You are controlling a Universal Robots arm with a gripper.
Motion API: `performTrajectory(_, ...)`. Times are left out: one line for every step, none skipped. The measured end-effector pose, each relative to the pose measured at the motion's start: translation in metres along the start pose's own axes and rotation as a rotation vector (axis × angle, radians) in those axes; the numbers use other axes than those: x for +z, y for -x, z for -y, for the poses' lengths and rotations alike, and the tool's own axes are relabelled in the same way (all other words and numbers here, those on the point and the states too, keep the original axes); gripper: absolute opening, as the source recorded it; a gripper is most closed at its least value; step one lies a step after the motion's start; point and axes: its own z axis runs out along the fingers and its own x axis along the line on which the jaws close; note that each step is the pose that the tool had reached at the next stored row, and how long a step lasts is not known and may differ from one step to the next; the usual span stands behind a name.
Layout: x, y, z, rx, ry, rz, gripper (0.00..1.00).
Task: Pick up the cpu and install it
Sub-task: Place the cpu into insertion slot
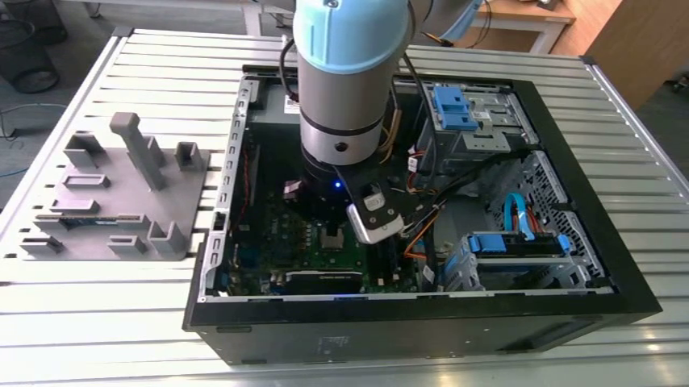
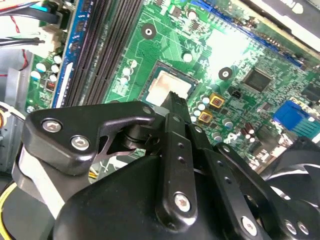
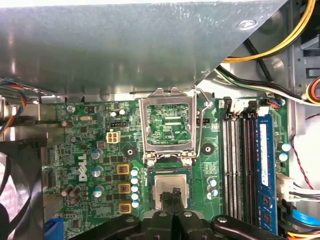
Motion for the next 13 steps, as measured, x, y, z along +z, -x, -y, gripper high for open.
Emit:
performTrajectory(0.0,-0.0005,0.0,0.0,0.0005,0.0086,0.11)
performTrajectory(0.0001,-0.0006,0.0,0.0,0.0008,0.0125,0.11)
performTrajectory(0.0001,-0.0005,0.0,0.0,0.0009,0.013,0.11)
performTrajectory(0.0001,-0.0005,0.0,0.0,0.0008,0.0131,0.11)
performTrajectory(0.0001,-0.0005,0.0,0.0,0.0008,0.0132,0.11)
performTrajectory(0.0,-0.0006,0.0,0.0,0.0007,0.0133,0.11)
performTrajectory(-0.0006,-0.0006,0.0,0.0,0.0004,0.0131,0.11)
performTrajectory(-0.0016,-0.0006,0.0,0.0,0.0002,0.0131,0.11)
performTrajectory(-0.0022,-0.0006,0.0,0.0,0.0004,0.0132,0.11)
performTrajectory(-0.0023,-0.0005,-0.0001,0.0,0.0009,0.0134,0.11)
performTrajectory(-0.0023,-0.0005,-0.0001,0.0,0.0009,0.0134,0.11)
performTrajectory(-0.0023,-0.0005,-0.0001,0.0,0.001,0.0134,0.11)
performTrajectory(-0.0025,-0.0006,0.0,0.0,0.0007,0.0129,0.11)
